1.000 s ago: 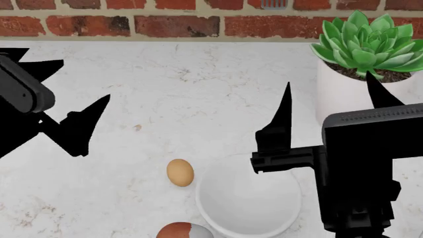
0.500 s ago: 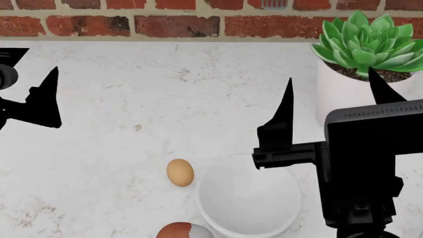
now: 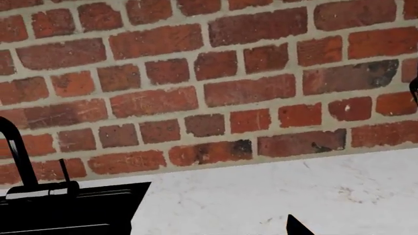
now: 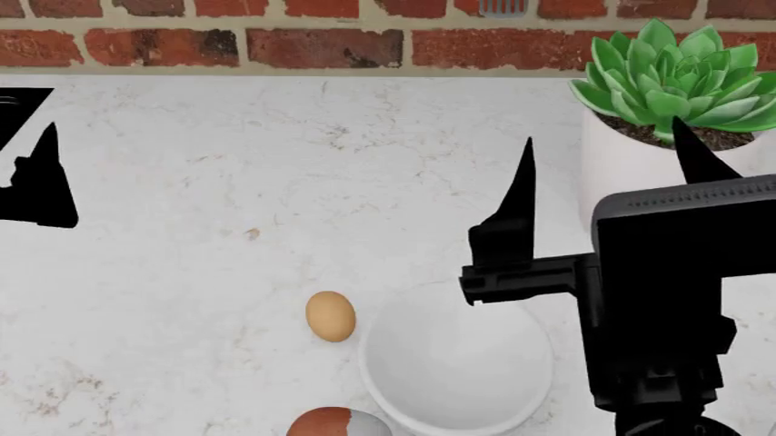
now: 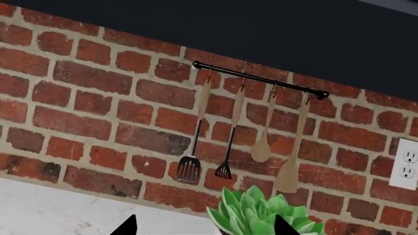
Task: Place the eggs and milk next to the bowl.
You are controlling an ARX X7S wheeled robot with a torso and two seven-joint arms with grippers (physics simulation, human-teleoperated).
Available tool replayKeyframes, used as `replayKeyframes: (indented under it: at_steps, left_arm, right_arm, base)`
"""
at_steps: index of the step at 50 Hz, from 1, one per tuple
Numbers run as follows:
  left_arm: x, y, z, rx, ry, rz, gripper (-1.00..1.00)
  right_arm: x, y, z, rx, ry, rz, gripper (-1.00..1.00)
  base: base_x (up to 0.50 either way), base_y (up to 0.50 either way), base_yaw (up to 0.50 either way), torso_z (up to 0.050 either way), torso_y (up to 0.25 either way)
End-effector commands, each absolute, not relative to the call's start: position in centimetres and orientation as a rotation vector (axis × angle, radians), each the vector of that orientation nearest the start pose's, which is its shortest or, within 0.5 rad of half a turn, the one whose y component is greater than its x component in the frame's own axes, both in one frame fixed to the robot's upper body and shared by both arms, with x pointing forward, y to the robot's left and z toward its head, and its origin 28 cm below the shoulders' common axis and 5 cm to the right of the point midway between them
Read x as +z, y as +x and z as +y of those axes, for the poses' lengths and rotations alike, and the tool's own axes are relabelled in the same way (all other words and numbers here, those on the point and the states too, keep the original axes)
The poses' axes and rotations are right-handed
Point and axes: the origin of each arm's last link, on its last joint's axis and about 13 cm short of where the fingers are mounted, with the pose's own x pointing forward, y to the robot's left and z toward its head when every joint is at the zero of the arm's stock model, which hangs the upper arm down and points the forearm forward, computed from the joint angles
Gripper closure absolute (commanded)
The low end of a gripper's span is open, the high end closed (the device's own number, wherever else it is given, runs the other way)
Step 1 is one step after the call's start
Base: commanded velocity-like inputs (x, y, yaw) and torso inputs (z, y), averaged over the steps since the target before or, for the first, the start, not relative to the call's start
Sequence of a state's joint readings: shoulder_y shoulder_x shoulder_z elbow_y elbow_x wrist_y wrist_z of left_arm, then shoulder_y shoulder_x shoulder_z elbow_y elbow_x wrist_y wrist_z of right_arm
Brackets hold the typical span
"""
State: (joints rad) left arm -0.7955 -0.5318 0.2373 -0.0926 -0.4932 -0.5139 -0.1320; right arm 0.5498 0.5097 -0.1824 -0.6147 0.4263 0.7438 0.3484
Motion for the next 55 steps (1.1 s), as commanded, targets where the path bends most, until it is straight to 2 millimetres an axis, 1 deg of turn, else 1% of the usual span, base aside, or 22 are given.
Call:
replayKeyframes:
  at_steps: [1, 11, 13, 19, 23, 24, 27, 30, 32, 36, 37, 38, 46, 51, 53, 55]
  left_arm:
    - [18.8, 33.5, 30.2, 0.040, 0.126, -0.066, -1.00]
    - [18.6, 33.2, 30.3, 0.015, 0.108, -0.057, -1.00]
    - [18.6, 33.2, 30.3, 0.021, 0.107, -0.059, -1.00]
    - [18.2, 33.4, 30.3, 0.013, 0.104, -0.058, -1.00]
    - [18.1, 33.4, 30.3, 0.007, 0.110, -0.062, -1.00]
    - [18.1, 33.4, 30.3, 0.007, 0.108, -0.062, -1.00]
    - [17.9, 33.5, 30.2, 0.006, 0.111, -0.067, -1.00]
    - [17.5, 33.5, 30.1, 0.002, 0.108, -0.064, -1.00]
    - [17.5, 33.5, 30.1, -0.003, 0.105, -0.066, -1.00]
    - [17.2, 33.7, 30.0, -0.006, 0.104, -0.065, -1.00]
    - [17.1, 33.7, 30.0, -0.011, 0.102, -0.064, -1.00]
    - [17.1, 33.7, 29.9, -0.012, 0.103, -0.064, -1.00]
    - [16.9, 33.7, 29.9, -0.021, 0.097, -0.069, -1.00]
    - [17.0, 33.7, 29.8, -0.022, 0.091, -0.079, -1.00]
    - [17.0, 33.7, 29.8, -0.025, 0.091, -0.081, -1.00]
    - [17.0, 33.7, 29.8, -0.026, 0.094, -0.082, -1.00]
  right_arm:
    - [21.5, 25.2, -13.7, -0.015, -0.218, -0.339, -1.00]
    - [21.7, 25.0, -13.6, -0.017, -0.222, -0.338, -1.00]
    - [21.9, 25.0, -13.6, -0.027, -0.233, -0.314, -1.00]
    - [23.6, 24.1, -13.5, -0.037, -0.273, -0.230, -1.00]
    - [24.1, 23.6, -13.7, -0.041, -0.273, -0.185, -1.00]
    - [24.2, 23.4, -13.7, -0.041, -0.280, -0.149, -1.00]
    - [24.5, 23.0, -13.9, -0.051, -0.277, -0.116, -1.00]
    - [25.6, 22.3, -14.2, -0.065, -0.256, -0.104, -1.00]
    - [26.0, 22.0, -14.5, -0.074, -0.279, -0.063, -1.00]
    - [27.1, 21.0, -14.8, -0.086, -0.250, -0.042, -1.00]
    - [27.3, 20.7, -15.0, -0.092, -0.220, -0.036, -1.00]
    - [27.6, 20.4, -15.0, -0.091, -0.231, -0.032, -1.00]
    - [29.1, 18.6, -15.3, -0.136, -0.182, -0.043, -1.00]
    - [29.3, 17.8, -15.2, -0.170, -0.153, -0.052, -1.00]
    - [29.5, 17.5, -15.3, -0.209, -0.150, -0.048, -1.00]
    - [29.6, 17.3, -15.2, -0.204, -0.116, -0.072, -1.00]
  base:
    - [0.00, 0.00, 0.00, 0.000, 0.000]
    - [0.00, 0.00, 0.00, 0.000, 0.000]
    - [0.00, 0.00, 0.00, 0.000, 0.000]
    - [0.00, 0.00, 0.00, 0.000, 0.000]
    - [0.00, 0.00, 0.00, 0.000, 0.000]
    - [0.00, 0.00, 0.00, 0.000, 0.000]
    - [0.00, 0.00, 0.00, 0.000, 0.000]
    - [0.00, 0.00, 0.00, 0.000, 0.000]
    - [0.00, 0.00, 0.00, 0.000, 0.000]
    - [0.00, 0.00, 0.00, 0.000, 0.000]
    - [0.00, 0.00, 0.00, 0.000, 0.000]
    - [0.00, 0.00, 0.00, 0.000, 0.000]
    - [0.00, 0.00, 0.00, 0.000, 0.000]
    - [0.00, 0.00, 0.00, 0.000, 0.000]
    - [0.00, 0.00, 0.00, 0.000, 0.000]
    - [0.00, 0.00, 0.00, 0.000, 0.000]
